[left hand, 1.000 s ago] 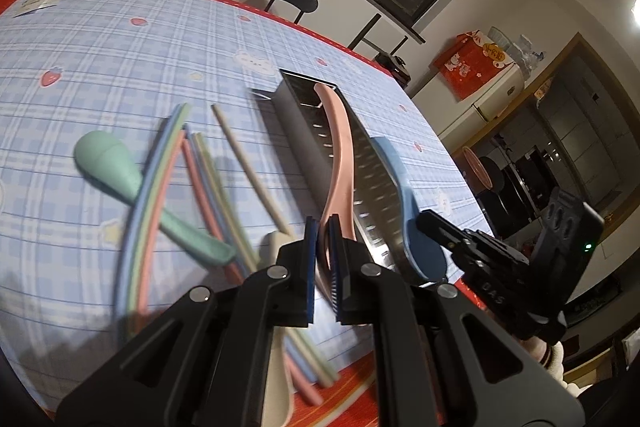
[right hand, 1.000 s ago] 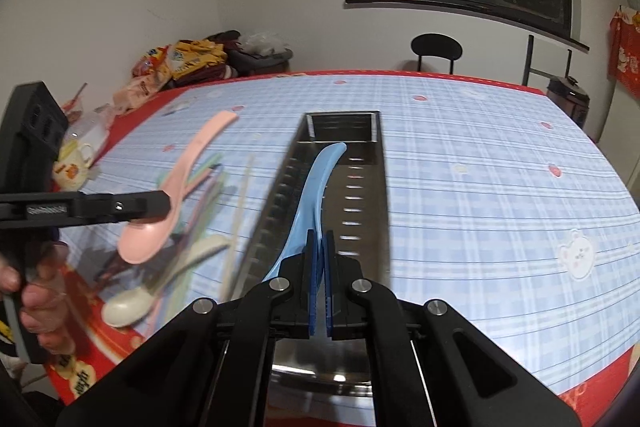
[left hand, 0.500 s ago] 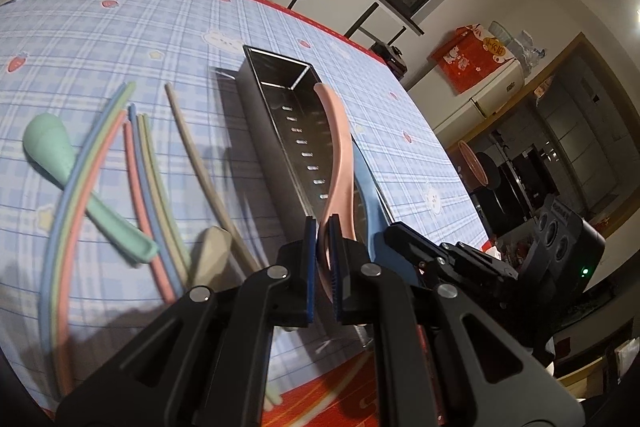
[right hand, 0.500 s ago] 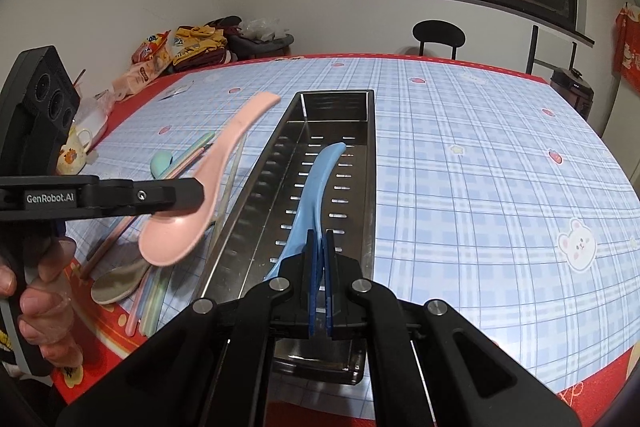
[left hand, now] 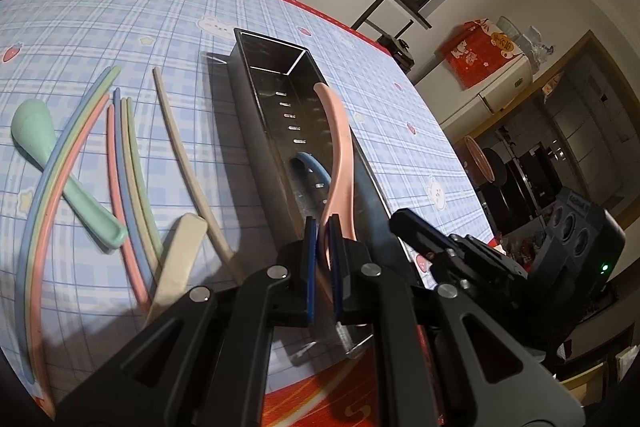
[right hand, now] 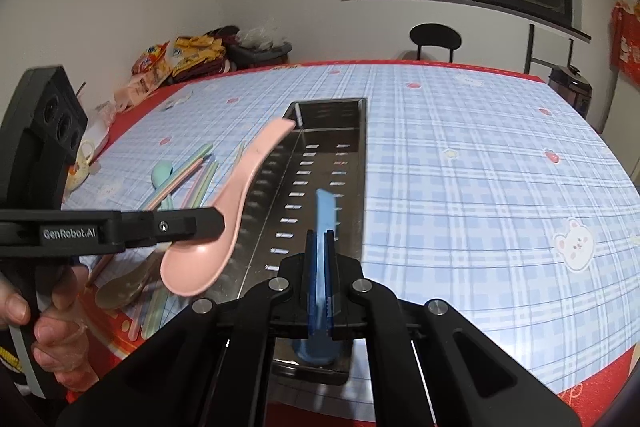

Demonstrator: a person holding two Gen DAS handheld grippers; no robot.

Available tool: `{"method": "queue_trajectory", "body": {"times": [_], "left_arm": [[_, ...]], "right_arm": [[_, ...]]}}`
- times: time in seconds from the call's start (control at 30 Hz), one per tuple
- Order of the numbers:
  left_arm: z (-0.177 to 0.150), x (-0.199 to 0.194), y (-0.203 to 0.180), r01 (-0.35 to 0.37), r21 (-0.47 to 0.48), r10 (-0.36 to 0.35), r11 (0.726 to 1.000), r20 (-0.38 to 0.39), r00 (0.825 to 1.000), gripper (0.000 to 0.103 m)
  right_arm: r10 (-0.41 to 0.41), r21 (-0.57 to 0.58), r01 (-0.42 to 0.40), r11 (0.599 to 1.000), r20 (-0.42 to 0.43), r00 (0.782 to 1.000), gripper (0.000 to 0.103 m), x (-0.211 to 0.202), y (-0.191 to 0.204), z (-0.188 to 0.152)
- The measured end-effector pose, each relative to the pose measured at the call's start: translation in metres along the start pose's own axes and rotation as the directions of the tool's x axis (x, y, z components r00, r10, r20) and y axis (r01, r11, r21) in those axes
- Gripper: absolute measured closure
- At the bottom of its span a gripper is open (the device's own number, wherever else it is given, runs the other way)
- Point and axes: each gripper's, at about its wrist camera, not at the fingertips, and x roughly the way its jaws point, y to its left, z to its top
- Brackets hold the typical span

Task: Organize utensils
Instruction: 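Lower blue spoon into the steel basket and open right tool while left tool drops pink spoon in, then withdraw both tools from the basket back toward the loose utensils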

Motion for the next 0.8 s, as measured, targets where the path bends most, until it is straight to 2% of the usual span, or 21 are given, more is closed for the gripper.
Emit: {"method": "queue_trajectory", "body": {"times": [0.13,0.2,0.27,0.43,0.7,0.8], "left_arm": [[0.0,0.006,-0.012,-0.004,0.007,0.004,1.0,0.0,1.0,0.093],[0.0,0.012,-0.016,-0.007,-0.001,0.007,1.0,-0.008,1.0,0.093],[-0.001,0.02,-0.019,-0.024,-0.01,0.024,1.0,-0.019,1.0,0.093],[-0.004,0.034,-0.027,-0.055,-0.008,0.055,0.998,-0.04,0.998,0.093],[-0.011,0.051,-0.04,-0.087,0.022,0.089,0.996,-0.069,0.994,0.093],[-0.011,0.052,-0.043,-0.078,0.028,0.08,0.997,-0.075,0.994,0.091]], "right_arm": [[-0.023,0.048,0.022,0.999,0.032,0.999,0.098,-0.012,-0.013,0.001],[-0.035,0.066,0.033,0.997,0.04,0.999,0.091,-0.017,-0.02,0.002],[-0.054,0.083,0.05,0.995,0.051,0.997,0.067,-0.022,-0.026,0.002],[-0.089,0.105,0.081,0.991,0.071,0.994,0.043,-0.032,-0.037,0.0],[-0.11,0.143,0.097,0.985,0.084,0.99,0.039,-0.041,-0.051,-0.001],[-0.113,0.15,0.1,0.984,0.082,0.99,0.039,-0.042,-0.053,-0.001]]}}
